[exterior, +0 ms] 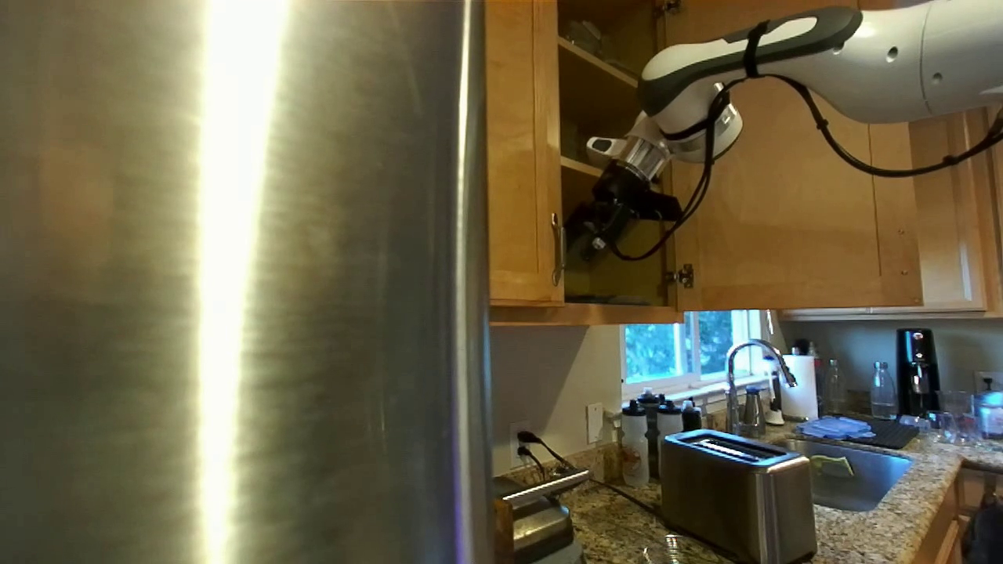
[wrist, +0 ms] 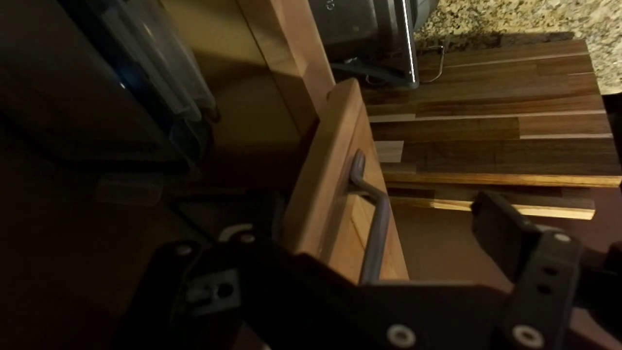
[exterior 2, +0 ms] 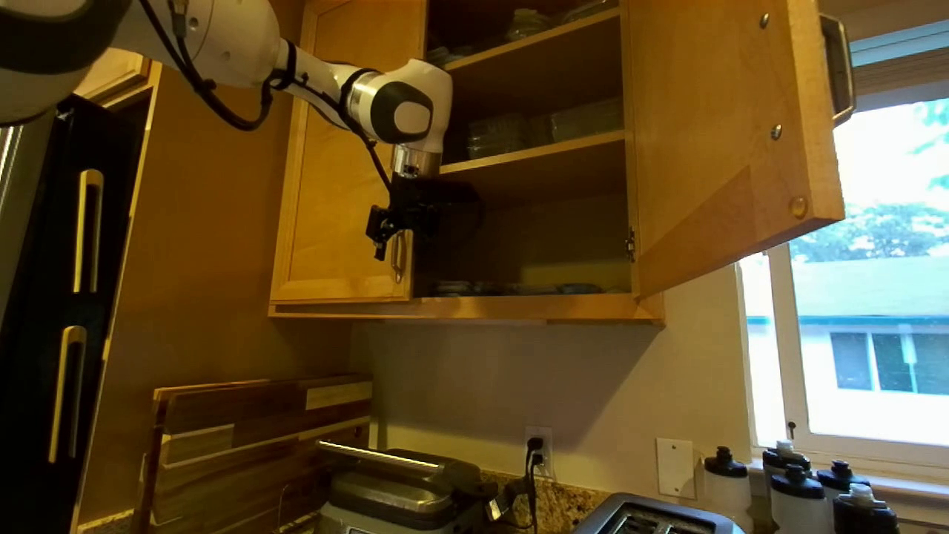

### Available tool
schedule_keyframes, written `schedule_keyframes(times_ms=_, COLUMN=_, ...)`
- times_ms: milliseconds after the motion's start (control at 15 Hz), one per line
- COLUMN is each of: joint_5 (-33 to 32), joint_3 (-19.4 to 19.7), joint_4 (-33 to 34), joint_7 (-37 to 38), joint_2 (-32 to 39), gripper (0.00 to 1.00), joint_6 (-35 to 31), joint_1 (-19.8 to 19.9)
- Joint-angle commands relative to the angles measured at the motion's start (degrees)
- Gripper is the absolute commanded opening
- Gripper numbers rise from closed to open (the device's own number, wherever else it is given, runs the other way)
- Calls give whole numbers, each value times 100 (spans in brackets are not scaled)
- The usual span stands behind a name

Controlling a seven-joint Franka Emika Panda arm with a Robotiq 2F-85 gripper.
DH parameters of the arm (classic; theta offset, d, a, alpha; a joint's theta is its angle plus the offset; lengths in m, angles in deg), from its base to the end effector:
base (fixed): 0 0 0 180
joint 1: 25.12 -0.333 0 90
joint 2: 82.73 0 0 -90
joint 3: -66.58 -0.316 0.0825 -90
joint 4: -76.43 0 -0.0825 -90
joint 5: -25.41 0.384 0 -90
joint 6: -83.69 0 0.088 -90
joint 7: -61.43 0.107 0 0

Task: Open the doors of the kitchen cabinet

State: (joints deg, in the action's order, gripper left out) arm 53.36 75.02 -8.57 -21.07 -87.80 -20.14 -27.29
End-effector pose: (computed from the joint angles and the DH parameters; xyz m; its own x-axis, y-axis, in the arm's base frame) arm 0.5409 -0.0255 0.7507 0.1318 0.8452 0.5179 0.8918 -0.3293 0.3104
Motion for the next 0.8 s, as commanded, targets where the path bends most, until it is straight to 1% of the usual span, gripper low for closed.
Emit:
schedule_keyframes(times_ms=0, joint_5=334, joint_3=-133, joint_4=130, joint_7=-388, joint_2=9, gripper=100, joint_6=322, joint_1=69)
schedule_keyframes(times_ms=133, joint_5=314, joint_3=-158, joint_4=86, joint_7=-543, joint_2=-68, gripper=100, joint_6=368, joint_1=74)
schedule_keyframes(times_ms=267, joint_5=298, joint_3=-185, joint_4=93, joint_7=-693, joint_2=-113, gripper=100, joint_6=552, joint_1=67)
schedule_keyframes(times_ms=400, joint_5=34, joint_3=-277, joint_4=-96, joint_7=-530, joint_2=-312, gripper=100, joint_6=685, joint_1=42)
schedule_keyframes(times_ms=467, joint_5=-100, joint_3=-211, joint_4=-274, joint_7=-475, joint_2=-470, gripper=100, joint_6=612, joint_1=-78)
schedule_keyframes(times_ms=667, joint_5=-318, joint_3=-261, joint_4=-541, joint_7=-533, joint_2=-833, gripper=100, joint_6=652, joint_1=-78)
schedule_keyframes(times_ms=733, joint_5=-342, joint_3=-328, joint_4=-531, joint_7=-533, joint_2=-888, gripper=100, joint_6=749, joint_1=-7)
